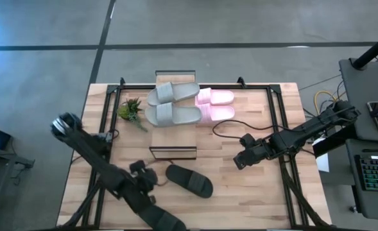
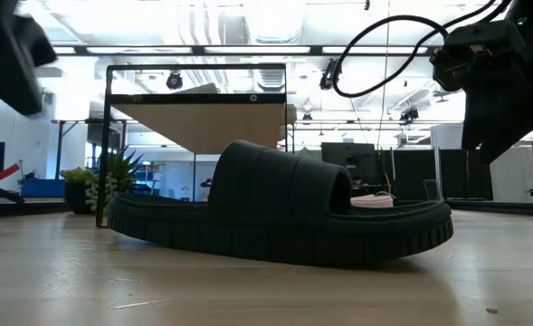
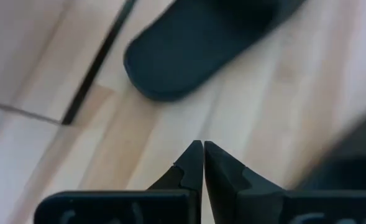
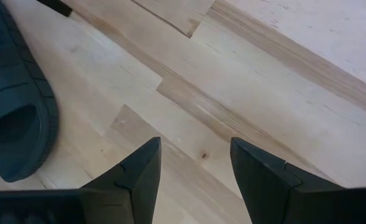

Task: Pick and place slides into the shelf
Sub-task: Move the top black slide to the middle right of the table

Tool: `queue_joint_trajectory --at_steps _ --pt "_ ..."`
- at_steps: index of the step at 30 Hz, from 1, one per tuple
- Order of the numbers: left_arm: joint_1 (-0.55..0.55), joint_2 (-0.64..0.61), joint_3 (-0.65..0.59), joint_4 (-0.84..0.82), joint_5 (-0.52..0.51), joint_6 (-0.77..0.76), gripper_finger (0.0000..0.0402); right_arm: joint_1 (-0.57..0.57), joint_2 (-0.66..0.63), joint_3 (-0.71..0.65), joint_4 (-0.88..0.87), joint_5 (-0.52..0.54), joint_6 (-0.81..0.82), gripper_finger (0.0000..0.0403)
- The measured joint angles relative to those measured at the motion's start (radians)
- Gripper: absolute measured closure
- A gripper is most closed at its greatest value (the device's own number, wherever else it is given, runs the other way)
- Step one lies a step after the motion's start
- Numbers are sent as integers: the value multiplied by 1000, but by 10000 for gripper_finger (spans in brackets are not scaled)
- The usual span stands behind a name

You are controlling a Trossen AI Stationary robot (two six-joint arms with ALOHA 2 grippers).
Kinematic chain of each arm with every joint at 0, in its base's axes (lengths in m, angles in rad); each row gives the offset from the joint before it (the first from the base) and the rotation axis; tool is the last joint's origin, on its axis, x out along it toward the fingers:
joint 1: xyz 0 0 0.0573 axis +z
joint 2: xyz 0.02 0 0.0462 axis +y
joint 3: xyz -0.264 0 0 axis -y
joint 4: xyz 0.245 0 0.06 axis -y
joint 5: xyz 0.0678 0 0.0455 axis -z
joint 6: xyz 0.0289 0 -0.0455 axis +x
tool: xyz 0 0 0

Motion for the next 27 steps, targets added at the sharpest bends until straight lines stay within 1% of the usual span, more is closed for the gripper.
queue_joint_trajectory --at_steps 3,7,12,17,20,24,26,27 --pt "3 105 48 -18 -73 -23 401 0 0 -2 0 0 -1 218" --pt "1 199 61 -25 -171 -130 401 0 0 -2 0 -6 0 218" --pt "4 289 62 -31 -205 -191 401 0 0 -2 -19 -35 6 218" --pt "15 349 61 -110 -230 -363 401 0 0 -2 -43 -54 26 218" --pt "24 373 59 -128 -254 -423 401 0 0 -2 -46 -58 27 218" --pt "46 389 60 -92 -283 -442 402 -1 0 -2 -47 -61 27 218" --pt "59 394 60 -17 -324 -418 402 -1 0 -2 -48 -61 27 218" --pt "69 396 60 48 -339 -369 402 -1 0 -2 -48 -61 27 218"
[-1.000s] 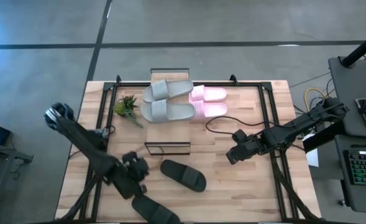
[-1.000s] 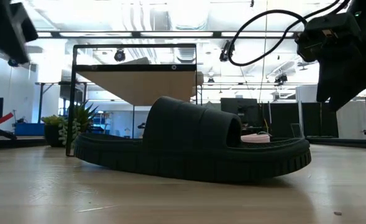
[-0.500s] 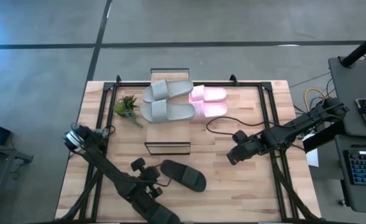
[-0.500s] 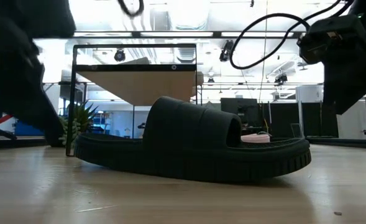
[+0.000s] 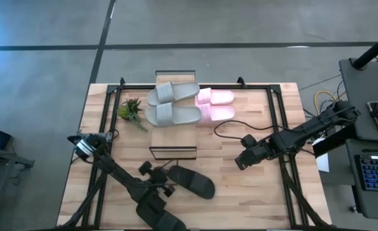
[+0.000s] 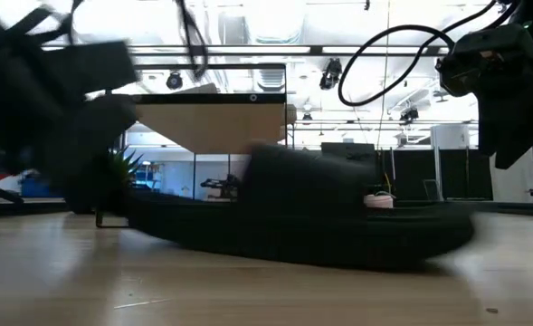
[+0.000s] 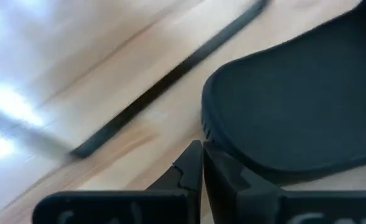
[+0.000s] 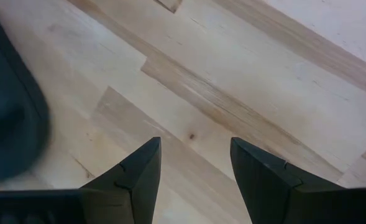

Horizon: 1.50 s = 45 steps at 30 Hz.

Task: Pick and place slides into the shelf
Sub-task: Move the top black slide to the middle right of the table

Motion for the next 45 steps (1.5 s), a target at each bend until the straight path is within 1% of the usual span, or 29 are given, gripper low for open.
queue_joint_trajectory --at_steps 2,5,6,8,13,18,21,23,26,28,31,33,37,38,41,45 --pt "19 2 0 201 -6 182 402 0 0 0 -2 -2 0 218" --pt "47 1 -3 492 48 530 402 0 0 0 -6 -17 0 218" --pt "55 -1 -3 540 60 607 402 0 0 0 -8 -22 0 218" --pt "66 -9 -5 527 59 660 402 0 0 0 -8 -26 0 218" --pt "73 -34 -8 361 62 634 402 1 0 0 -18 -60 1 218" --pt "60 -77 -8 236 132 630 402 3 0 0 -16 -118 0 218" --pt "51 -106 -14 188 161 580 402 11 -1 0 -12 -130 -1 218" --pt "44 -126 -29 192 191 545 402 19 -2 0 2 -141 -2 218" --pt "30 -139 -43 201 264 490 402 36 -2 0 67 -188 -18 218" --pt "4 -145 -52 196 288 454 402 56 -2 0 150 -212 -36 218" --pt "-38 -157 -57 187 300 375 402 84 -2 0 291 -210 -60 220" --pt "-63 -169 -58 152 311 301 402 92 2 0 366 -205 -65 222" --pt "-100 -188 -59 67 377 186 402 90 15 0 407 -195 -79 225" --pt "-106 -197 -59 59 402 174 402 90 18 0 407 -185 -86 225" --pt "-129 -226 -59 8 432 163 402 90 35 0 440 -175 -97 225" --pt "-152 -280 -59 -82 431 163 402 90 91 0 546 -194 -93 228"
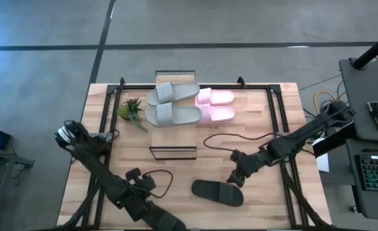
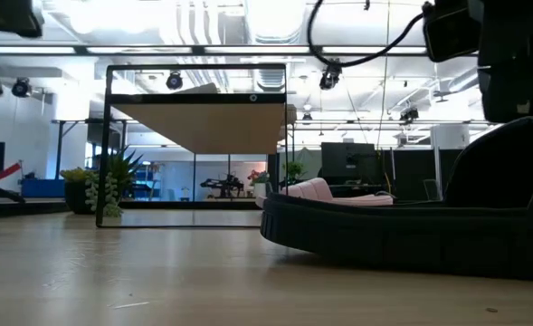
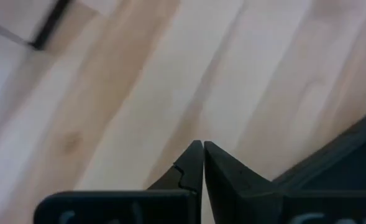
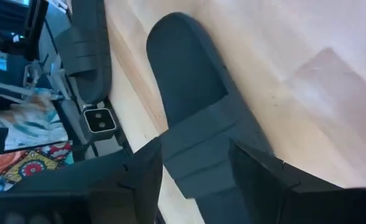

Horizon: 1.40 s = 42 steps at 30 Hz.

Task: Pick and place slides into the shelf
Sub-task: Move the top black slide to the middle right of the table

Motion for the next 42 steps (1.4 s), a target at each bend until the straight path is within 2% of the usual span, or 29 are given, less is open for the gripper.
queue_joint_trajectory --at_steps 4,8,12,15,18,23,26,31,37,40,42 --pt "-27 -64 -10 -123 -2 -1 402 0 100 40 44 -8 -3 255" --pt "-62 -138 -22 -207 -4 -2 402 0 210 110 36 -17 -5 312" --pt "-108 -213 -60 -209 -7 -84 402 -2 298 202 35 -41 -14 364" --pt "-151 -245 -92 -208 -23 -156 402 -2 348 267 21 -41 -12 388" --pt "-193 -257 -119 -206 -46 -205 402 0 392 343 -49 -41 -1 393" --pt "-247 -248 -159 -181 -60 -275 402 6 482 461 -269 -85 -5 394" --pt "-270 -218 -160 -171 -69 -289 402 19 521 502 -318 -89 -5 394" --pt "-280 -164 -155 -123 -73 -290 402 45 521 514 -386 -10 80 394" --pt "-280 -112 -155 -71 -74 -290 402 61 499 508 -671 39 195 394" --pt "-280 -101 -155 -73 -73 -290 402 60 499 492 -874 88 309 394" --pt "-280 -101 -155 -74 -73 -290 402 59 484 474 -931 118 366 394"
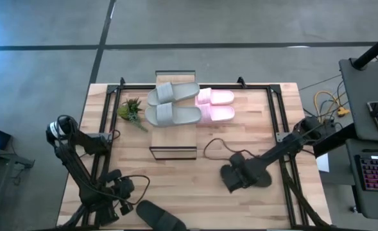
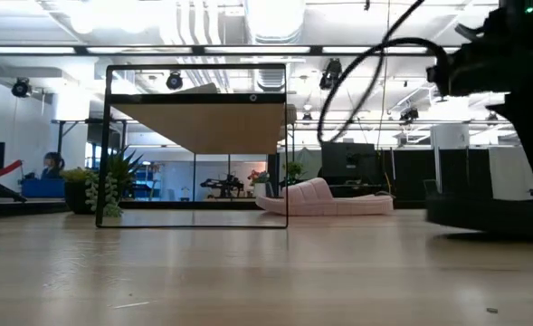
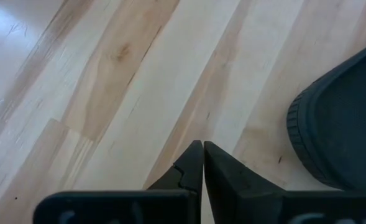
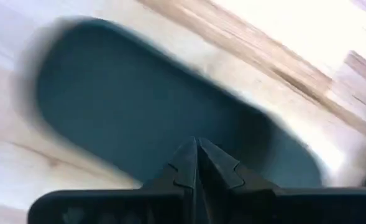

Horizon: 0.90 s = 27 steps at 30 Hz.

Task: Pick and place slides into the shelf
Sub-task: Move the top black slide to the middle right of the table

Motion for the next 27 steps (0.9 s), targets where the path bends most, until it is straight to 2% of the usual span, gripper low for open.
queue_joint_trajectory --at_steps 7,9,12,17,21,27 --pt "0 -8 -1 -10 -2 1 402 22 -165 -39 192 71 -30 394" --pt "0 -8 -2 -12 -6 1 402 21 -204 -57 209 62 -30 394" --pt "1 -8 -3 -11 -21 1 402 20 -232 -105 242 -5 -47 394" --pt "1 -8 -3 -11 -33 0 402 21 -221 -206 486 -146 -123 394" --pt "1 -8 -2 -9 -33 0 402 20 -178 -246 663 -121 -133 394" --pt "1 -8 -1 -7 -32 -26 402 3 -111 -242 668 -81 -163 394"
